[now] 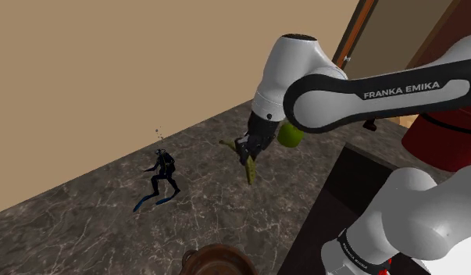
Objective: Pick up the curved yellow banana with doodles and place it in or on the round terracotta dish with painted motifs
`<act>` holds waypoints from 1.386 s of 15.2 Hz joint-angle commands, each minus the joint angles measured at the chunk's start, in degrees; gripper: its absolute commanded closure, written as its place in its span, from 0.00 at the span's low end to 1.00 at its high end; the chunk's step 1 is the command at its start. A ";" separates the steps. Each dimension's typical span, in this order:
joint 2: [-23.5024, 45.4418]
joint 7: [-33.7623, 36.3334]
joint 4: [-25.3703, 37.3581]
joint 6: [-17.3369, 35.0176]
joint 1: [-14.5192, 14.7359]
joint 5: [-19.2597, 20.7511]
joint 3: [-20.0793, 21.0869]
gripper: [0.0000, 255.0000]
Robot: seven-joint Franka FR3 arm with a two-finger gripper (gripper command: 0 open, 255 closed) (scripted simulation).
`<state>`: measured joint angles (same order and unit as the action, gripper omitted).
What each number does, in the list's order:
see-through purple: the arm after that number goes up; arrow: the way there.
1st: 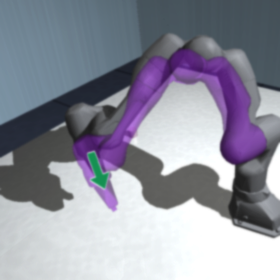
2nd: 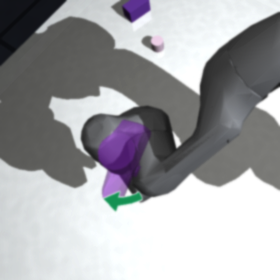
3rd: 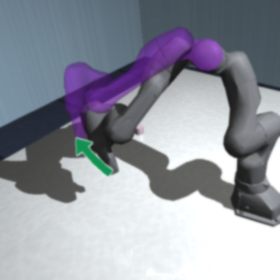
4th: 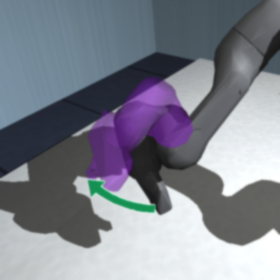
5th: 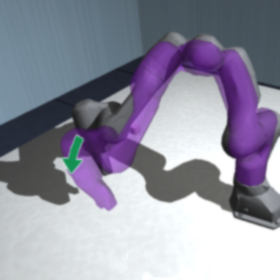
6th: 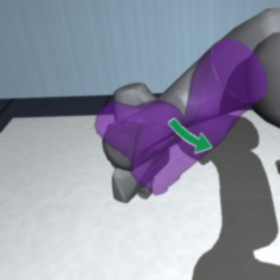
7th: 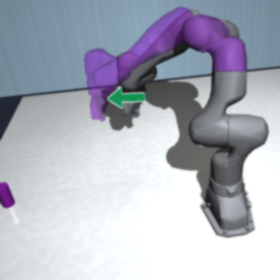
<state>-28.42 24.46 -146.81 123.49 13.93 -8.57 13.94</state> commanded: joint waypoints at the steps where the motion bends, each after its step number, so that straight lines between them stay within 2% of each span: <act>1: -1.75 2.80 -1.23 -0.30 1.63 -1.30 2.10 1.00; 7: -4.42 11.23 -2.03 -1.42 6.29 -5.01 8.69 1.00; 13: -4.35 20.17 -0.25 -2.10 10.17 -8.14 15.85 1.00; 21: -0.16 32.80 5.84 -2.21 12.64 -9.83 26.45 1.00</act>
<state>-29.65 55.44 -142.07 121.06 26.57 -18.44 38.84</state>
